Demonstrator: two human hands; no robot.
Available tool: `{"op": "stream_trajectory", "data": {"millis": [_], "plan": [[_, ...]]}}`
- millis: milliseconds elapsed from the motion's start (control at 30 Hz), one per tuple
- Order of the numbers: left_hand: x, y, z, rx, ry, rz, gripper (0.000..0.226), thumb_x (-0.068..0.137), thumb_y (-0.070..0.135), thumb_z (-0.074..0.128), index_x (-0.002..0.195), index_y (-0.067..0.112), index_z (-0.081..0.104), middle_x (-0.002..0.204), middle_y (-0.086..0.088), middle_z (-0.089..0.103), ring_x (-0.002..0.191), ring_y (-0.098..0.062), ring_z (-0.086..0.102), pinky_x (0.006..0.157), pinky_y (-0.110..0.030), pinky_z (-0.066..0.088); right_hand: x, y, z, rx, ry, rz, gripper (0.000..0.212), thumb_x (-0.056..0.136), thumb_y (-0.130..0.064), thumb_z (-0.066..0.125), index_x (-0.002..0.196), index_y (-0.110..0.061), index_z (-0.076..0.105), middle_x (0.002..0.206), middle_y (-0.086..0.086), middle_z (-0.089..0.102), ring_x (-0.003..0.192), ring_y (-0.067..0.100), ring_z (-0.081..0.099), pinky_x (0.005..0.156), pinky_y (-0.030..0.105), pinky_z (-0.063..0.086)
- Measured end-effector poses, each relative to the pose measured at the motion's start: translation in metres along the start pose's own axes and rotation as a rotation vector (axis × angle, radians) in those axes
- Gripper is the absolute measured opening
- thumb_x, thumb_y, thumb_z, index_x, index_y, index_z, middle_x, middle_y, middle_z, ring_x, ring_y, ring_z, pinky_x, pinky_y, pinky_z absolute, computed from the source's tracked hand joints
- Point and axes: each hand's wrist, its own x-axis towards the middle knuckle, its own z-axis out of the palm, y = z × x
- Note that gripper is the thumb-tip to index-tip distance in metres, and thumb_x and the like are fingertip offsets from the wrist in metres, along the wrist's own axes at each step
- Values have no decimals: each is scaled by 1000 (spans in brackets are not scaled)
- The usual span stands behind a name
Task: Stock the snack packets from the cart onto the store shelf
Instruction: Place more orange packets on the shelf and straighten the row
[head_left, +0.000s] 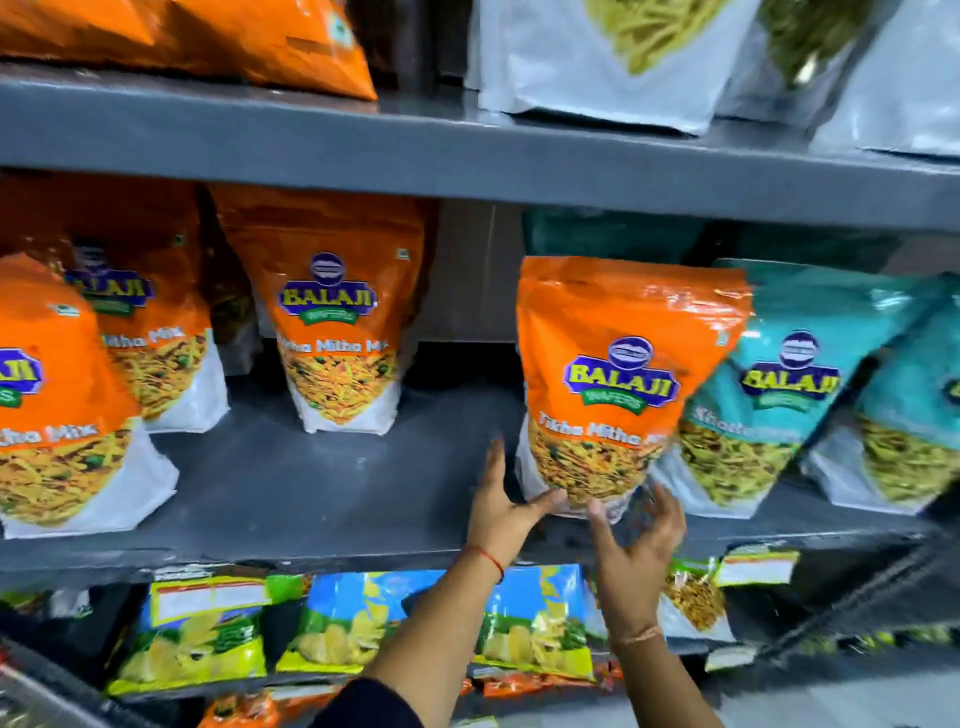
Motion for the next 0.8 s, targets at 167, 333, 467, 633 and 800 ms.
{"op": "stream_trajectory", "data": {"millis": [167,333,467,633,800], "plan": [[13,2,9,53,-1,-72,87,66,23,81,138,14,34,145,-8,43,131,-24,42,107,-37,38,45,13,-19,83,-368,95,64,78,-2,66,132,-7,34,134,11,46,125,29,45,99,41,41],[6,-7,-3,-55,76,-74,79,67,9,80,134,11,39,139,-11,49,129,-28,44,107,-47,39,56,14,-12,60,-536,74,59,76,1,68,125,-17,42,122,3,55,110,18,53,77,7,46],[-5,-21,-39,-140,142,-33,69,70,-1,74,130,11,42,128,-7,56,122,-27,51,104,-45,43,39,8,17,2,-601,96,53,71,-6,75,114,-22,48,111,3,61,104,21,57,83,28,44],[-26,-34,-107,-151,325,-11,56,80,-6,62,132,3,43,125,-15,57,112,-26,54,91,-23,50,-4,-14,88,-45,-704,8,53,65,-22,78,111,-14,52,108,8,64,100,22,59,81,36,47],[-40,-39,-161,-107,427,1,46,83,-9,57,127,-4,47,116,-14,58,104,-22,52,65,-4,45,-45,-27,141,-1,-753,-3,58,64,-33,75,113,-15,51,104,-6,63,95,-1,58,73,6,44]]}}
